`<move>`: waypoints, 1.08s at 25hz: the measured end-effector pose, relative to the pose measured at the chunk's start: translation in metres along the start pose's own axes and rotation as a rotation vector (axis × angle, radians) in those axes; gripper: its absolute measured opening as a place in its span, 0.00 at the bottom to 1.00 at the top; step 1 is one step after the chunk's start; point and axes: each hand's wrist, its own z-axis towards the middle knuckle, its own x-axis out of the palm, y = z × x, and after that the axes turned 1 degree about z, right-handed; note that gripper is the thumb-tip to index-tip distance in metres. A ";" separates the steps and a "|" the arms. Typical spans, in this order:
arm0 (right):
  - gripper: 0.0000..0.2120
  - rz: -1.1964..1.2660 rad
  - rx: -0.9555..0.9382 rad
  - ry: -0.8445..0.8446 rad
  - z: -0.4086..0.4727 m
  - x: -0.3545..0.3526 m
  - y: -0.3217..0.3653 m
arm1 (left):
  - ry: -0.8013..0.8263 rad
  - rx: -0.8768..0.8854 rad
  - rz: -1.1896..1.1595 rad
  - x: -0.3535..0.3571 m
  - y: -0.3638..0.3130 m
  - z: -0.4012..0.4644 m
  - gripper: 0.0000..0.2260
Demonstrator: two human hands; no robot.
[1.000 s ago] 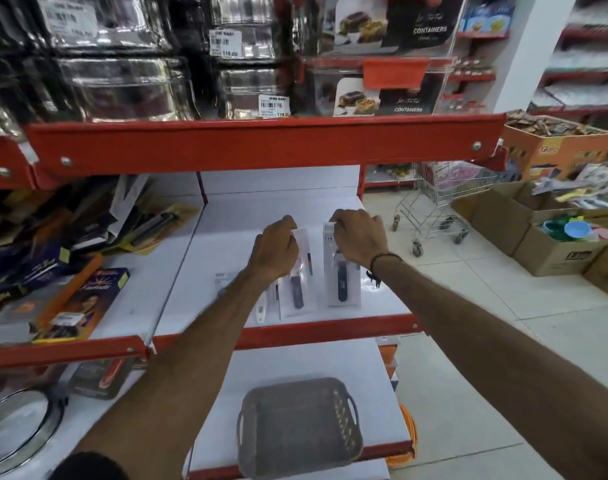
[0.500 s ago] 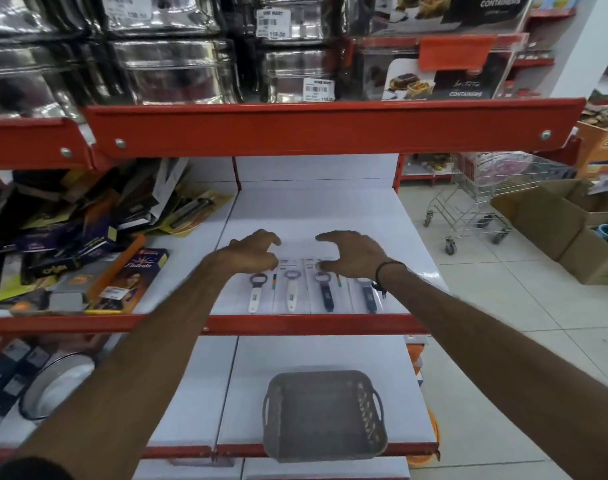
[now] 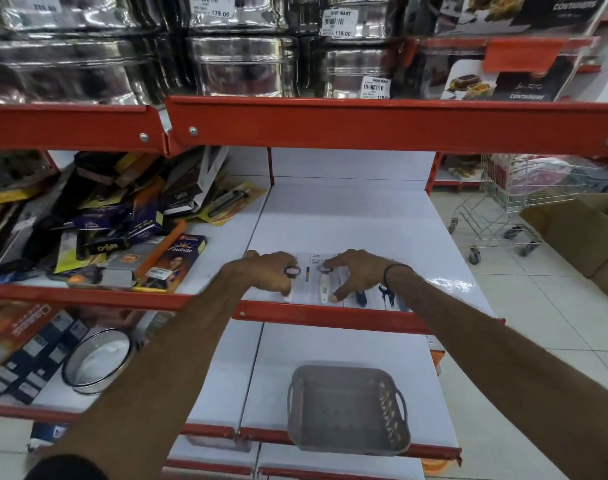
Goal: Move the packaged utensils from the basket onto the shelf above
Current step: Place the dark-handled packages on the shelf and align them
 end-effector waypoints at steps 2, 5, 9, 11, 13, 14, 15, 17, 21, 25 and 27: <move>0.40 -0.006 0.006 -0.002 0.001 0.000 0.000 | -0.028 0.012 0.006 0.001 -0.001 0.001 0.33; 0.41 0.007 0.014 -0.003 0.002 0.001 -0.001 | -0.036 0.023 0.027 0.000 -0.006 -0.001 0.38; 0.42 -0.007 0.013 0.009 0.005 0.001 -0.001 | -0.052 0.073 0.019 0.000 -0.007 0.006 0.14; 0.43 -0.004 0.015 0.008 0.004 -0.001 -0.003 | -0.029 0.050 0.033 0.001 -0.007 0.007 0.24; 0.47 0.022 0.034 -0.006 -0.001 -0.007 -0.008 | -0.028 0.021 0.053 0.001 -0.007 0.010 0.38; 0.48 0.025 0.044 -0.013 -0.004 -0.011 -0.013 | -0.049 0.025 0.033 0.000 -0.009 0.012 0.40; 0.49 0.015 0.052 -0.012 -0.007 -0.015 -0.018 | -0.072 0.040 0.011 0.000 -0.012 0.013 0.40; 0.49 -0.015 0.073 0.013 -0.013 -0.018 -0.029 | -0.111 0.106 0.000 0.001 -0.023 0.016 0.40; 0.48 0.007 0.107 0.066 -0.020 -0.010 -0.042 | -0.070 0.171 0.035 0.011 -0.040 0.018 0.37; 0.47 -0.021 0.111 0.047 -0.025 -0.011 -0.051 | -0.060 0.160 0.036 0.012 -0.040 0.018 0.36; 0.47 -0.029 0.117 0.043 -0.026 -0.010 -0.053 | -0.059 0.167 0.047 0.011 -0.040 0.018 0.36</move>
